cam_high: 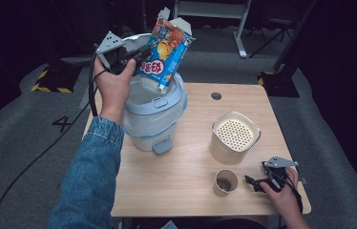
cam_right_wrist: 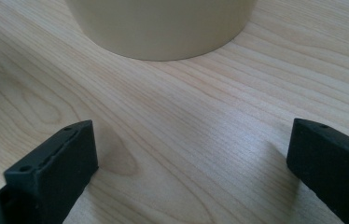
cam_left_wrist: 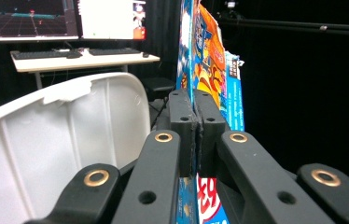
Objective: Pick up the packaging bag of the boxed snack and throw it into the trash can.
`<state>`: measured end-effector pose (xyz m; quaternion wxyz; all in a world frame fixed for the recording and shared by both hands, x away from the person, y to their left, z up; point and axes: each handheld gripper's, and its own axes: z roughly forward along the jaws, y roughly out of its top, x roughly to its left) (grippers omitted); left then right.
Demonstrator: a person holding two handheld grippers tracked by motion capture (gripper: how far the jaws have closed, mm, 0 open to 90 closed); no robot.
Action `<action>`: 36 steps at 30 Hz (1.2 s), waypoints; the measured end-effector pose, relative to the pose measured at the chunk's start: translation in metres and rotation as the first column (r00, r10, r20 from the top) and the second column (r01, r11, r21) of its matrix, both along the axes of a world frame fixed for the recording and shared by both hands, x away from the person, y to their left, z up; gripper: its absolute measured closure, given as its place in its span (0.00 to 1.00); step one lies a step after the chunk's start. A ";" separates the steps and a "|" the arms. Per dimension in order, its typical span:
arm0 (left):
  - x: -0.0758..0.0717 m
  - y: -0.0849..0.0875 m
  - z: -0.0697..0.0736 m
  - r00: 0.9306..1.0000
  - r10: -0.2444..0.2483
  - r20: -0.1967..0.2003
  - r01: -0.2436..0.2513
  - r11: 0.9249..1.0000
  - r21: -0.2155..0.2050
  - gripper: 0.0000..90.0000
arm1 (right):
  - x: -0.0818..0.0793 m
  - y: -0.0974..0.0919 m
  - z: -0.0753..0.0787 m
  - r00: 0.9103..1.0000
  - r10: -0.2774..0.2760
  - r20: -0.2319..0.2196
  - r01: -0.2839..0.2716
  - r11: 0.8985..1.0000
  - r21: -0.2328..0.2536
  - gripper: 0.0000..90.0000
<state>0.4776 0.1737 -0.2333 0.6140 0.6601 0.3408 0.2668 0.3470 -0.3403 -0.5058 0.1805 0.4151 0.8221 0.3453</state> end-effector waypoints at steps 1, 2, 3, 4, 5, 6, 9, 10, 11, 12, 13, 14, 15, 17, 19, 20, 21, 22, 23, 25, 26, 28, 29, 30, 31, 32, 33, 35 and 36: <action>0.000 0.000 0.000 1.000 0.003 -0.004 -0.003 1.000 0.001 0.98 | 0.000 0.000 0.000 1.000 0.000 0.000 0.000 1.000 0.000 0.02; 0.000 0.000 -0.001 1.000 0.008 -0.009 -0.008 1.000 0.007 0.98 | 0.000 0.000 0.000 1.000 0.000 0.000 0.000 1.000 0.000 0.02; 0.001 0.000 -0.001 1.000 0.011 -0.013 -0.011 1.000 0.011 0.98 | 0.000 0.000 0.000 1.000 0.000 0.000 0.000 1.000 0.000 0.02; 0.001 0.000 -0.002 1.000 0.011 -0.017 -0.011 1.000 0.014 0.98 | 0.000 0.000 0.000 1.000 0.000 0.000 0.000 1.000 0.000 0.02; 0.001 0.000 -0.002 1.000 0.013 -0.019 -0.012 1.000 0.014 0.98 | 0.000 0.000 0.000 1.000 0.000 0.000 0.000 1.000 0.000 0.02; 0.002 -0.001 -0.002 1.000 0.013 -0.022 -0.013 1.000 0.019 0.98 | 0.000 0.000 0.000 1.000 0.000 0.000 0.000 1.000 0.000 0.02; 0.002 -0.003 -0.004 0.999 0.025 -0.033 -0.024 0.999 0.031 0.98 | 0.000 0.000 0.000 1.000 0.000 0.000 0.000 1.000 0.000 0.02; 0.002 -0.003 -0.004 0.999 0.034 -0.039 -0.032 0.999 0.038 0.98 | 0.000 0.000 0.000 1.000 0.000 0.000 0.000 1.000 0.000 0.02; 0.002 -0.003 -0.005 0.998 0.038 -0.043 -0.036 0.999 0.041 0.98 | 0.000 0.000 0.000 1.000 0.000 0.000 0.000 1.000 0.000 0.02; 0.002 -0.004 -0.005 0.998 0.040 -0.041 -0.038 0.998 0.043 0.98 | 0.000 0.000 0.000 1.000 0.000 0.000 0.000 1.000 0.000 0.02; 0.002 -0.004 -0.006 0.998 0.043 -0.042 -0.041 0.998 0.046 0.98 | 0.000 0.000 0.000 1.000 0.000 0.000 0.000 1.000 0.000 0.02; 0.003 -0.004 -0.006 0.998 0.041 -0.043 -0.039 0.998 0.050 0.98 | 0.000 0.000 0.000 1.000 0.000 0.000 0.000 1.000 0.000 0.02; 0.003 -0.005 -0.007 0.998 0.043 -0.048 -0.041 0.998 0.052 0.98 | 0.000 0.000 0.000 1.000 0.000 0.000 0.000 1.000 0.000 0.02; 0.003 -0.005 -0.007 0.998 0.044 -0.052 -0.042 0.998 0.051 0.98 | 0.000 0.000 0.000 1.000 0.000 0.000 0.000 1.000 0.000 0.02; 0.002 -0.004 -0.008 0.997 0.048 -0.054 -0.045 0.998 0.052 0.98 | 0.000 0.000 0.000 1.000 0.000 0.000 0.000 1.000 0.000 0.02; 0.002 -0.004 -0.008 0.997 0.051 -0.052 -0.048 0.997 0.055 0.98 | 0.000 0.000 0.000 1.000 0.000 0.000 0.000 1.000 0.000 0.02; 0.002 -0.003 -0.008 0.997 0.053 -0.052 -0.050 0.997 0.056 0.98 | 0.000 0.000 0.000 1.000 0.000 0.000 0.000 1.000 0.000 0.02; 0.001 -0.003 -0.008 0.997 0.053 -0.050 -0.051 0.997 0.058 0.98 | 0.000 0.000 0.000 1.000 0.000 0.000 0.000 1.000 0.000 0.02; 0.001 -0.003 -0.009 0.997 0.049 -0.053 -0.046 0.997 0.059 0.98 | 0.000 0.000 0.000 1.000 0.000 0.000 0.000 1.000 0.000 0.02; 0.001 -0.004 -0.011 0.997 0.048 -0.053 -0.044 0.997 0.062 0.96 | 0.000 0.000 0.000 1.000 0.000 0.000 0.000 1.000 0.000 0.02; 0.001 -0.004 -0.012 0.997 0.046 -0.057 -0.042 0.997 0.059 0.96 | 0.000 0.000 0.000 1.000 0.000 0.000 0.000 1.000 0.000 0.02; 0.001 -0.004 -0.016 0.995 0.034 -0.094 -0.029 0.998 0.050 0.76 | 0.000 0.000 0.000 1.000 0.000 -0.001 0.000 1.000 0.001 0.02; 0.001 -0.004 -0.017 0.993 0.035 -0.115 -0.028 0.998 0.055 0.61 | 0.000 0.000 0.000 1.000 0.000 -0.001 0.000 1.000 0.000 0.02; 0.000 -0.004 -0.018 0.989 0.049 -0.139 -0.038 0.996 0.079 0.61 | 0.000 0.000 0.000 1.000 0.000 -0.001 0.000 1.000 0.000 0.02; -0.002 -0.003 -0.017 0.986 0.064 -0.154 -0.049 0.993 0.103 0.48 | 0.000 0.000 0.000 1.000 0.000 -0.001 0.000 1.000 0.000 0.02; -0.005 0.000 -0.016 0.985 0.073 -0.153 -0.056 0.992 0.114 0.40 | 0.000 0.000 0.000 1.000 0.000 -0.002 0.000 1.000 0.000 0.02; -0.008 0.002 -0.014 0.986 0.074 -0.150 -0.059 0.993 0.107 0.35 | 0.000 0.000 0.000 1.000 0.002 -0.001 -0.002 1.000 -0.002 0.02; -0.016 0.008 -0.010 0.986 0.069 -0.151 -0.055 0.994 0.092 0.32 | 0.000 0.000 0.000 1.000 0.002 -0.001 -0.002 1.000 -0.001 0.02; -0.020 0.011 -0.008 0.987 0.063 -0.145 -0.048 0.994 0.101 0.30 | 0.000 0.000 0.000 1.000 0.002 -0.001 -0.002 1.000 -0.001 0.02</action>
